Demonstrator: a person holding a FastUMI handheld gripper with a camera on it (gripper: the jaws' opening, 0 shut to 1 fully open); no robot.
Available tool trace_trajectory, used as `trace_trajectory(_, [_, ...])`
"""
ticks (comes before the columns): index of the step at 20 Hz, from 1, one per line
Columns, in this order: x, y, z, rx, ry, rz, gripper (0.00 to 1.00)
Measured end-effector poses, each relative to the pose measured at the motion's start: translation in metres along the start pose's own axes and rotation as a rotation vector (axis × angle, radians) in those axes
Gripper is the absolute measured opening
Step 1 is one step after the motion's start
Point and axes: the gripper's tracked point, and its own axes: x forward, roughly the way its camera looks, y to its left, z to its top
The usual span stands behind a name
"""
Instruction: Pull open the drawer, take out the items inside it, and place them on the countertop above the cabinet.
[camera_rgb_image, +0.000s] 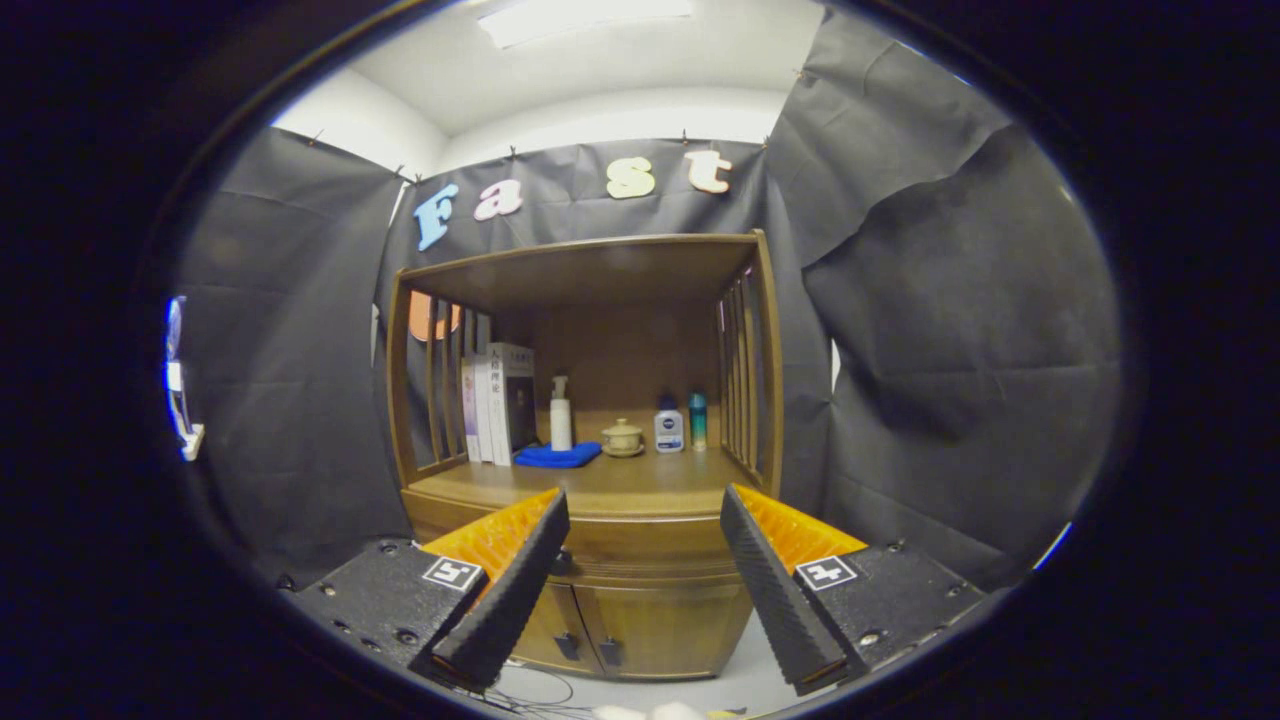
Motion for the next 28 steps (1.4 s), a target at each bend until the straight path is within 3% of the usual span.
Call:
trace_trajectory(6, [-0.001, 0.021, -0.009, -0.051, 0.040, 0.069, 0.99])
trace_trajectory(21, [0.008, 0.034, -0.016, -0.090, 0.081, 0.085, 0.99])
trace_trajectory(28, [0.034, 0.047, -0.027, -0.088, 0.094, 0.070, 0.99])
